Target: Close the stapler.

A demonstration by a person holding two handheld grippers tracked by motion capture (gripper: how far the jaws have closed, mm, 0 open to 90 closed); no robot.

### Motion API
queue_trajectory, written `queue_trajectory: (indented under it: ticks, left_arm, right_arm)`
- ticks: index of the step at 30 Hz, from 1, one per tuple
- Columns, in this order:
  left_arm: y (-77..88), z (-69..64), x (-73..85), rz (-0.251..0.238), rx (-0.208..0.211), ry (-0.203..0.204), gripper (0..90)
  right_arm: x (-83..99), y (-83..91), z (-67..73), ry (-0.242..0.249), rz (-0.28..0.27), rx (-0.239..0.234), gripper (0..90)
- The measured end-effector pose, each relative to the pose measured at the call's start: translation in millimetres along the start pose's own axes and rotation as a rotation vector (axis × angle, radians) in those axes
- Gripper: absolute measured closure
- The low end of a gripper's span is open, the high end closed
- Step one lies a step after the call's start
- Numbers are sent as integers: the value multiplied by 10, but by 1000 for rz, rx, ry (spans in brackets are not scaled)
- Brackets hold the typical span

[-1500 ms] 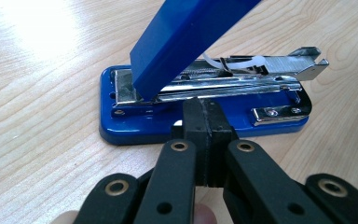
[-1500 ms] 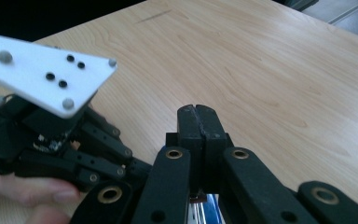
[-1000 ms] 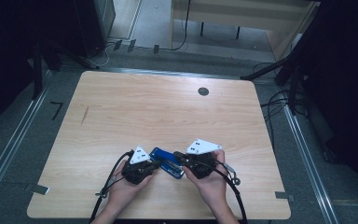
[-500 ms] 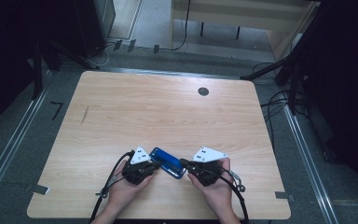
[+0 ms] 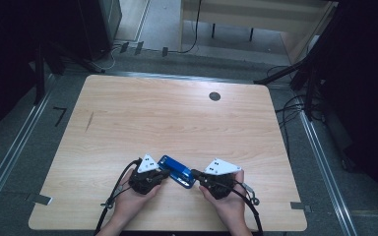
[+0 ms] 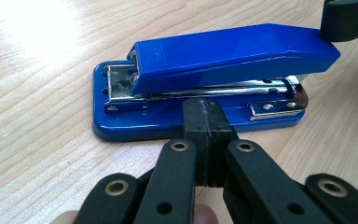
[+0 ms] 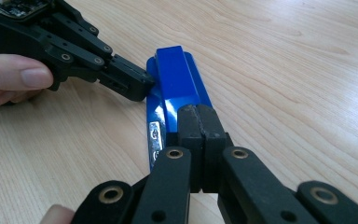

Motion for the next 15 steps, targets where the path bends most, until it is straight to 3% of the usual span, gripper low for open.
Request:
queue_trajectory:
  ticks: [3,5,7,15]
  left_arm:
    - [3,14,2,-3,3,13,900]
    - [6,19,4,-9,2,19,900]
    - [13,20,7,-12,1,17,900]
    - [91,54,38,-47,-10,30,900]
  right_arm:
    - [1,18,-14,-26,-9,-1,900]
    - [-17,63,-23,-27,-41,-12,900]
    - [-27,105,-28,-17,-43,9,900]
    - [27,159,15,-27,-57,2,900]
Point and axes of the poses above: each handheld gripper's, and its own axes: y roughly backward along the jaws, x roughly out of its underside, z roughly to its left, the point moved 2 cm from there along -y, roughly forward along the jaws, and after that the axes turned 6 degrees about z, right-handed, at the moved point
